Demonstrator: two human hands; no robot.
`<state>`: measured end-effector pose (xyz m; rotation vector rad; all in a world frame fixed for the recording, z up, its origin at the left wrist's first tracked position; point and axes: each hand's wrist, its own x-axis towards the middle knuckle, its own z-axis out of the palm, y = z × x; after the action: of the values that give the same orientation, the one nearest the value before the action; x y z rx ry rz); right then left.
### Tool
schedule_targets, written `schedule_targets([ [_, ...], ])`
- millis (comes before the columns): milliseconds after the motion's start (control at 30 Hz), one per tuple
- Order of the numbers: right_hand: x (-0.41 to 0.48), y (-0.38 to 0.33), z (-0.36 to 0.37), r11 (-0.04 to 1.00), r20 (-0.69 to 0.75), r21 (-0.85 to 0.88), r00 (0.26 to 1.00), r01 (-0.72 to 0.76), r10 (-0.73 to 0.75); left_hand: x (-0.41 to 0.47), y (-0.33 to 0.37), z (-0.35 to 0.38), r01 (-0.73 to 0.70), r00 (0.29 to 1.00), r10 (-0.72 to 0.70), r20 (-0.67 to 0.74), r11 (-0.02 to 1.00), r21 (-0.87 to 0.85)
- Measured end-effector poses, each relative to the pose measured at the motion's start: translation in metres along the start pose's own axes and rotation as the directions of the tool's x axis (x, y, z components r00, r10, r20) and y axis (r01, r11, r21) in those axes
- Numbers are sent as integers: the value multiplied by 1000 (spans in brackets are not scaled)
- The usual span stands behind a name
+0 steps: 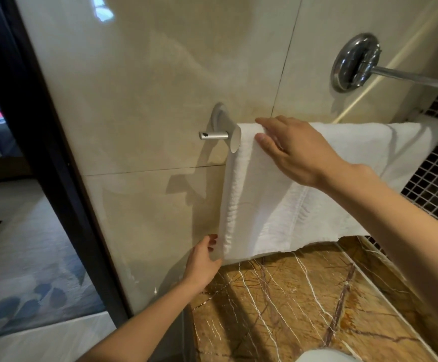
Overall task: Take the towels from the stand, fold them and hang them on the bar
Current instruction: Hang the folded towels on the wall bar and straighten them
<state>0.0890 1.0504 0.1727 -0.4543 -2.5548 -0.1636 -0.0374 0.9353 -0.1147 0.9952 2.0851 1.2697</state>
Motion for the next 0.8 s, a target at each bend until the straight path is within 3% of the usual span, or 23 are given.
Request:
schedule_targets([
  [200, -8, -6, -7, 999, -9, -35, 1000, -21, 21, 13, 40, -47, -75, 996, 70, -46, 992, -105],
  [500, -20, -2, -23, 992, -10, -61, 994, -113, 112, 14, 161, -139, -400, 903, 350, -249, 897, -187],
  [667, -24, 4, -33, 978, 3, -77, 981, -195, 195, 8, 221, -181, -492, 831, 455, -318, 870, -40],
  [733, -25, 6, -35, 974, 25, -73, 976, -213, 215, 5, 246, -185, -574, 740, 583, -336, 807, 136],
  [800, -26, 6, -36, 975, 49, -60, 975, -214, 217, 2, 270, -178, -641, 643, 729, -234, 680, 355],
])
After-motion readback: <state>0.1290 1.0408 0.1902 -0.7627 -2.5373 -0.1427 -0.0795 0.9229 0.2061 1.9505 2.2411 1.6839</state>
